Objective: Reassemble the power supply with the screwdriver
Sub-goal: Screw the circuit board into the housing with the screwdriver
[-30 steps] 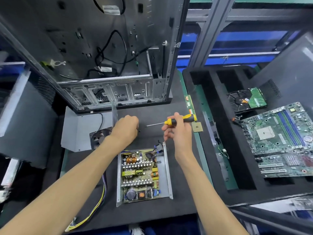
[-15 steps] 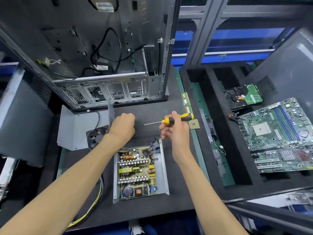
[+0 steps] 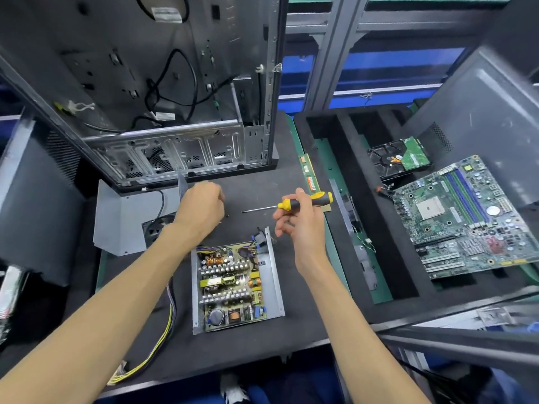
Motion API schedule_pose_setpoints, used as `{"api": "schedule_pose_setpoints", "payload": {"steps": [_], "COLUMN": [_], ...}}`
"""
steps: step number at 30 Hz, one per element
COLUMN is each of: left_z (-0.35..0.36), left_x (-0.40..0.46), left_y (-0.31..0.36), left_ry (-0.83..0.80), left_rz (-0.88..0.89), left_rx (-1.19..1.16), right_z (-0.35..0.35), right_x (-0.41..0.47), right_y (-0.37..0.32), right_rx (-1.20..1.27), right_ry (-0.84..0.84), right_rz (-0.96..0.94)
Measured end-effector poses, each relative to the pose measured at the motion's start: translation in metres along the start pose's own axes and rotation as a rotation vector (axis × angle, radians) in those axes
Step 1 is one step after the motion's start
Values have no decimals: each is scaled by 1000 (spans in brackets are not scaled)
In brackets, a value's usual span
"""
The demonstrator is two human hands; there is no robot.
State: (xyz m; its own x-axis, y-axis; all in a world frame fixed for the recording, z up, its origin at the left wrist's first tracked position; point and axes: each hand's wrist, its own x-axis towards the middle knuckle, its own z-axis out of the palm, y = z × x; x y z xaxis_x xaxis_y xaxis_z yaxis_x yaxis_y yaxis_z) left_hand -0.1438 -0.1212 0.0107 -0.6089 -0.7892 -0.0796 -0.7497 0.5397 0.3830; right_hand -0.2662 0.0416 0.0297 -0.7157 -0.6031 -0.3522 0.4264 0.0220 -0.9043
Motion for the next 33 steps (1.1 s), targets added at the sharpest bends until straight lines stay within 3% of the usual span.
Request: {"api": "schedule_pose_setpoints", "payload": {"steps": [4,8,11,20,27,33], "left_z": [-26,-44,-50,-56,-52,-50], "left_x": [-18,-49,-69,-112,-139,-157], "left_y": [6,6,3,-2,6,17], "left_ry": [68,-112,-234,-338,-163,-149], "left_rz": [-94,-292,-329,-219,-90,-85], "left_rx": [-518,-1231,-1470,-1564,-1280,-1248], "right_z": [9,18,23,22,11,-2], "right_x": [-9,-24,-39,-86,-111,-124], "right_y": [-3,-6,-6,-3,2,7], "right_rx": [76,201,244,261,272,310], "right_ry": [38,32,26,45,66,57], "right_rz": [42,82,89,45,17,49]}}
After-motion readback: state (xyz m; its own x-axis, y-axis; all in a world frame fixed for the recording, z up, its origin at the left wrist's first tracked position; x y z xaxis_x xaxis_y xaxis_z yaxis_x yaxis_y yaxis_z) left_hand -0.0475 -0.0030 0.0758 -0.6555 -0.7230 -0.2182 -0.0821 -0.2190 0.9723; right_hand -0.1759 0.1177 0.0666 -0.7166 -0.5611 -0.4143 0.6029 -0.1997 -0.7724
